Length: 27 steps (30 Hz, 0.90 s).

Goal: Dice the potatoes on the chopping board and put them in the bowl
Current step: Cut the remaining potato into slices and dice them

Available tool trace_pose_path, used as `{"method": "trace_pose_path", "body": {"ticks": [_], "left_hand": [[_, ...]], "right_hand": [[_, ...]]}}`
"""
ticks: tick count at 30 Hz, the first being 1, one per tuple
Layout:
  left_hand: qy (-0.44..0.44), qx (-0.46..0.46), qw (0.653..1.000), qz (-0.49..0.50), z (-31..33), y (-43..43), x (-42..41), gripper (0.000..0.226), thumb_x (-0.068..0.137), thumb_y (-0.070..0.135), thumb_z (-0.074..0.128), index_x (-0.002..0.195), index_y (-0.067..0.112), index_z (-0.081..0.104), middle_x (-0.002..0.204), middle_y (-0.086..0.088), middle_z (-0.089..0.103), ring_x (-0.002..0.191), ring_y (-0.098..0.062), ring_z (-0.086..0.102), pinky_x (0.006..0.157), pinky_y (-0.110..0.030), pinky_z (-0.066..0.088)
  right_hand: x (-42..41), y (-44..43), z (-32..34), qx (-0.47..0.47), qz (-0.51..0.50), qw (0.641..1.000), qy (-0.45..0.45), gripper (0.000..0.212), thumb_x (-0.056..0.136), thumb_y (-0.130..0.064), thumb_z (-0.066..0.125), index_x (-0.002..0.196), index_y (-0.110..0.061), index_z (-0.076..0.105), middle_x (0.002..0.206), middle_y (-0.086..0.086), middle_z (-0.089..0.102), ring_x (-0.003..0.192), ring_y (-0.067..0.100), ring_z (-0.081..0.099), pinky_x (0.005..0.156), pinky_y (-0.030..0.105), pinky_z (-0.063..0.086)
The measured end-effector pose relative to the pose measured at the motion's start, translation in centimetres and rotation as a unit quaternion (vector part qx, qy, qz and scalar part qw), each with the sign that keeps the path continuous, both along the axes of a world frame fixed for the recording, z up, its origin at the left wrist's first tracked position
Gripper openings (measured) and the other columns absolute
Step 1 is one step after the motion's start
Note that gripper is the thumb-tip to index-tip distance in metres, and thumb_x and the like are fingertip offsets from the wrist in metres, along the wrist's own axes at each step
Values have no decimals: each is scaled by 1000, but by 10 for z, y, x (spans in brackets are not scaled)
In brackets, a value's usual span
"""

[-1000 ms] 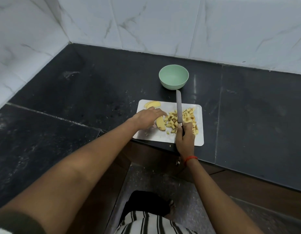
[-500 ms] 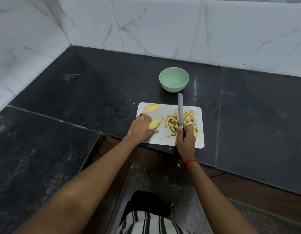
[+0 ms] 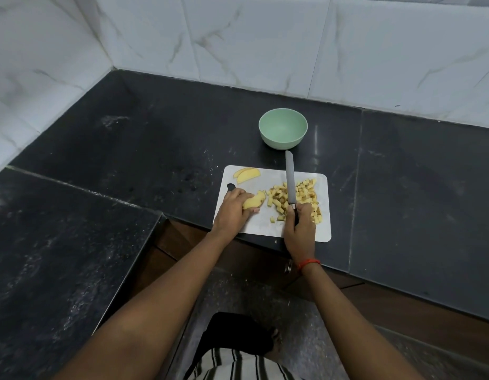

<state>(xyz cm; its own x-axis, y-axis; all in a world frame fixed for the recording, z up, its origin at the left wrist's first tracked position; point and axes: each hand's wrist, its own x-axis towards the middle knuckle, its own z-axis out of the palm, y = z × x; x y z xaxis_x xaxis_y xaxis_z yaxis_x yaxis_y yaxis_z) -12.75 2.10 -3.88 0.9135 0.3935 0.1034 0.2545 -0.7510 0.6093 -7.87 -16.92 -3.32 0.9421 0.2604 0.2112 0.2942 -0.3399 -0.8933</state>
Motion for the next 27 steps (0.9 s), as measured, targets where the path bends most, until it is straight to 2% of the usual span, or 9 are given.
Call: {"method": "trace_pose_path", "body": {"ticks": [5, 7, 10, 14, 18, 21, 23, 27], "left_hand": [[-27, -11, 999, 28, -7, -7, -1, 44, 89, 38, 75, 123, 10, 68, 119, -3, 57, 114, -17, 47, 95, -29, 42], [-35, -9, 999, 30, -9, -8, -2, 44, 90, 37, 75, 124, 10, 68, 117, -3, 57, 113, -18, 48, 95, -29, 43], [-46, -9, 999, 22, -13, -8, -5, 46, 92, 40, 71, 126, 9, 68, 116, -3, 57, 113, -19, 49, 94, -30, 45], [-57, -3, 998, 27, -16, -8, -8, 50, 95, 46, 65, 129, 10, 68, 117, -2, 57, 114, -17, 49, 91, -30, 47], [-61, 5, 998, 23, -16, -9, -7, 46, 97, 45, 63, 129, 12, 69, 117, -2, 58, 113, -18, 49, 90, -35, 51], [-60, 4, 998, 24, -17, -7, -7, 42, 97, 43, 64, 128, 14, 69, 118, 0, 58, 114, -17, 49, 90, -35, 51], [-58, 4, 998, 26, -17, -8, -8, 41, 97, 43, 65, 127, 15, 69, 119, 1, 58, 114, -16, 48, 90, -33, 51], [-52, 10, 998, 27, -17, -8, -7, 41, 97, 44, 63, 127, 16, 68, 119, 2, 57, 115, -14, 47, 89, -30, 50]], "right_hand": [[0, 0, 2, -32, 9, 999, 3, 8, 105, -22, 48, 99, -20, 43, 68, -2, 52, 55, 15, 50, 47, 34, 37], [-1, 0, 6, -77, 41, 996, -18, 9, 105, -23, 46, 97, -22, 42, 68, -3, 53, 54, 15, 51, 47, 31, 37], [-11, 2, 13, -169, 88, 980, -59, 10, 106, -26, 42, 97, -22, 40, 72, -4, 53, 58, 23, 55, 49, 35, 40], [-31, 6, 7, -278, 88, 954, -75, 17, 106, -28, 35, 117, -18, 43, 84, 7, 64, 69, 34, 63, 54, 39, 46], [-38, 7, 1, -348, 90, 930, -72, 15, 105, -24, 36, 119, -20, 38, 84, 9, 62, 67, 35, 64, 52, 39, 46], [-38, 9, 3, -371, 92, 921, -71, 9, 104, -22, 37, 113, -20, 37, 83, 9, 61, 64, 36, 62, 49, 38, 42], [-35, 9, 4, -387, 81, 916, -70, 12, 105, -21, 37, 117, -21, 38, 85, 9, 63, 66, 36, 63, 50, 38, 44], [-27, 5, 10, -346, 47, 936, -39, 19, 104, -20, 38, 124, -22, 37, 89, 9, 65, 75, 38, 65, 59, 44, 51]]}}
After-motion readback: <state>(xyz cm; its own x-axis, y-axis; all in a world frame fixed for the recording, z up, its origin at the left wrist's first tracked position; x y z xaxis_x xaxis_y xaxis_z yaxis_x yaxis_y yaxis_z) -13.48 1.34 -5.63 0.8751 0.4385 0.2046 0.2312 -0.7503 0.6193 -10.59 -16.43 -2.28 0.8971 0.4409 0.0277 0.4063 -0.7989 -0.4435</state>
